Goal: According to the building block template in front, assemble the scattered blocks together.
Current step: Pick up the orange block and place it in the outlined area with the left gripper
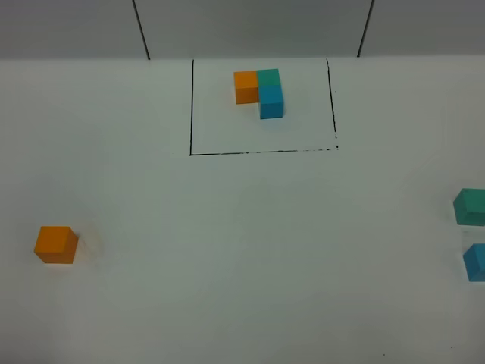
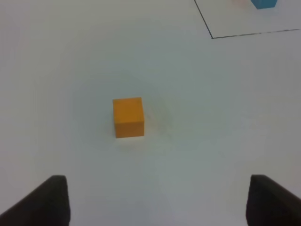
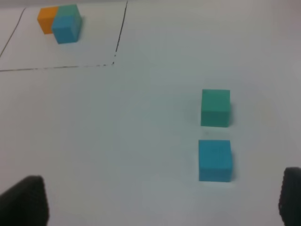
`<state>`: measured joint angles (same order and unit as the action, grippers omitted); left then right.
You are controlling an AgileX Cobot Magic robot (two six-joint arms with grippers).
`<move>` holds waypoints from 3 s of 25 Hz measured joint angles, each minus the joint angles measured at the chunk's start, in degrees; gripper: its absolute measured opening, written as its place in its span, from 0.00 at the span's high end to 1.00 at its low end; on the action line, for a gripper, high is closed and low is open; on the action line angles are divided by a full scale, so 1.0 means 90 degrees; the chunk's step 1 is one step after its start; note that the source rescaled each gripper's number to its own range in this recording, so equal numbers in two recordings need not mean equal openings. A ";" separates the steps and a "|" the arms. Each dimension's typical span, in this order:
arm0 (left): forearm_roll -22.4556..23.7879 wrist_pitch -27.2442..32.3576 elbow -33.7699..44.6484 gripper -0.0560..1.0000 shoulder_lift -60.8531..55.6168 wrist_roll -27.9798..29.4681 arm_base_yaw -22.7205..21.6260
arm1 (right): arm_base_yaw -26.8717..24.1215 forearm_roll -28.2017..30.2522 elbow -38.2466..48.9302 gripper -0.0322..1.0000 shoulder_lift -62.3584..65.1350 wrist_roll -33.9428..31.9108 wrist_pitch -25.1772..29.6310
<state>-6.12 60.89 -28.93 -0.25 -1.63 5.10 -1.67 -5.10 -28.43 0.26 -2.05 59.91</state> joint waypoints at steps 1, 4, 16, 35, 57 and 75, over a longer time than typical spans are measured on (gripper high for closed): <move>0.0000 0.0000 0.0000 0.34 0.0000 0.0000 0.0000 | 0.0000 0.0000 0.0000 0.00 0.0000 0.0000 0.0000; 0.0000 0.0000 0.0000 0.34 0.0000 0.0000 0.0000 | 0.0000 0.0000 0.0000 0.00 0.0000 0.0000 0.0000; 0.0000 0.0000 0.0000 0.34 0.0000 0.0000 0.0000 | 0.0000 0.0020 0.0000 0.00 0.0000 0.0000 0.0000; 0.0024 0.0000 0.0000 0.34 0.0000 0.0000 0.0000 | 0.0000 0.0046 0.0000 0.00 0.0000 0.0000 0.0000; 0.1234 -0.1020 -0.1415 0.04 0.6979 0.0774 0.0000 | 0.0000 0.0051 0.0000 0.00 0.0000 -0.0039 0.0000; 0.0800 -0.2937 -0.1652 0.04 1.0608 0.0846 0.0000 | 0.0000 0.0051 0.0000 0.00 0.0000 -0.0050 0.0000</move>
<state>1.09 34.47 -43.81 95.23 5.98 5.10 -1.67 -4.64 -28.43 0.26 -2.50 59.91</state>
